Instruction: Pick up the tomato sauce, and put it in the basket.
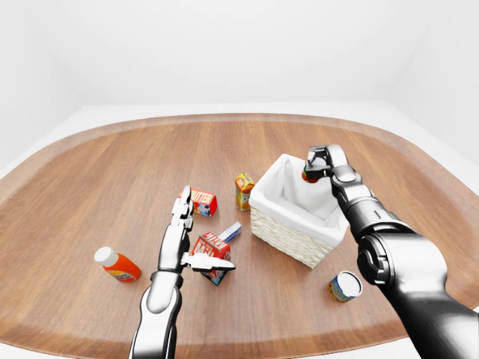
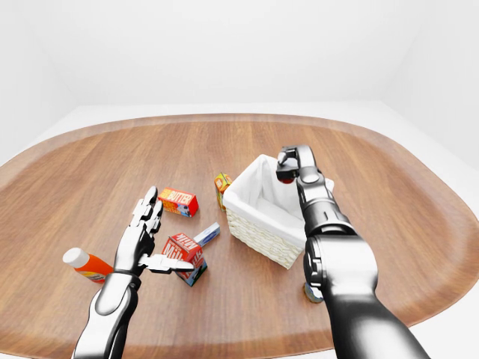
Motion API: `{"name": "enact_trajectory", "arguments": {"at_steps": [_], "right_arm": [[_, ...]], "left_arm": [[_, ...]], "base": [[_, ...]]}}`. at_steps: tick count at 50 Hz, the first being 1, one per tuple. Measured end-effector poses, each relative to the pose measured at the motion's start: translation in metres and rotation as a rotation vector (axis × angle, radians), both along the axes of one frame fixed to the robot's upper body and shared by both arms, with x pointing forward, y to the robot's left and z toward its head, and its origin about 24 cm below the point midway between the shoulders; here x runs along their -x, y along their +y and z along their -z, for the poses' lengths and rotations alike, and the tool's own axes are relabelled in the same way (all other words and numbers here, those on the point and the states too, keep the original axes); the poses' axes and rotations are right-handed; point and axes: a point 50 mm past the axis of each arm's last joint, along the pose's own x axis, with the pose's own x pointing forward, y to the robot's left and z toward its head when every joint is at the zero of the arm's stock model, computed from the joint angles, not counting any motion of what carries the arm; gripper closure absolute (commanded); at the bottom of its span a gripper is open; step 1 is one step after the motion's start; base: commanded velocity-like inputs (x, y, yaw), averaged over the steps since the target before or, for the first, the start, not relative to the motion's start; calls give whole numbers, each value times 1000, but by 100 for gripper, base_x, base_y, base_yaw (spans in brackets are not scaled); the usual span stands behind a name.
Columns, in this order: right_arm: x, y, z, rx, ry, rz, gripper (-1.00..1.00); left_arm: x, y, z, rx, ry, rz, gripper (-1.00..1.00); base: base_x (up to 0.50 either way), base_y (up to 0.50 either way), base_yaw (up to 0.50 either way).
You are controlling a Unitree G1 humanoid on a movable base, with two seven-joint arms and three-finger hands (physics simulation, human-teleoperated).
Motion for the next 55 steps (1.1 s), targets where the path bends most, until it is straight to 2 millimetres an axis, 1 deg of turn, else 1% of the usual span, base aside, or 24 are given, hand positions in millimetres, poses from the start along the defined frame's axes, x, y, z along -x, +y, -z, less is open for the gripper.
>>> {"name": "enact_trajectory", "arguments": {"at_steps": [16,17,18,19,20,21,22,46,55], "right_arm": [[3,-2,7,15,19,10,100],[3,-2,7,15,19,10,98],[3,-2,8,18,20,11,62],[3,-2,8,22,20,13,45],[3,-2,8,26,21,14,22],[3,-2,8,31,21,16,-76],[3,-2,8,35,22,17,-100],[3,-3,6,76,17,23,-100],[0,-3,-3,61,-22,11,-100]], "left_arm": [[0,0,1,-1,3,0,-100],[0,0,1,-1,3,0,-100],[0,0,1,0,3,0,-100],[0,0,1,0,4,0,-100],[0,0,1,0,4,0,-100],[0,0,1,0,4,0,-100],[0,0,1,0,5,0,-100],[0,0,1,-1,3,1,-100],[0,0,1,-2,3,1,-100]], "base": [[0,0,0],[0,0,0],[0,0,0],[0,0,0],[0,0,0],[0,0,0],[0,0,0],[0,0,0],[0,0,0]]}}
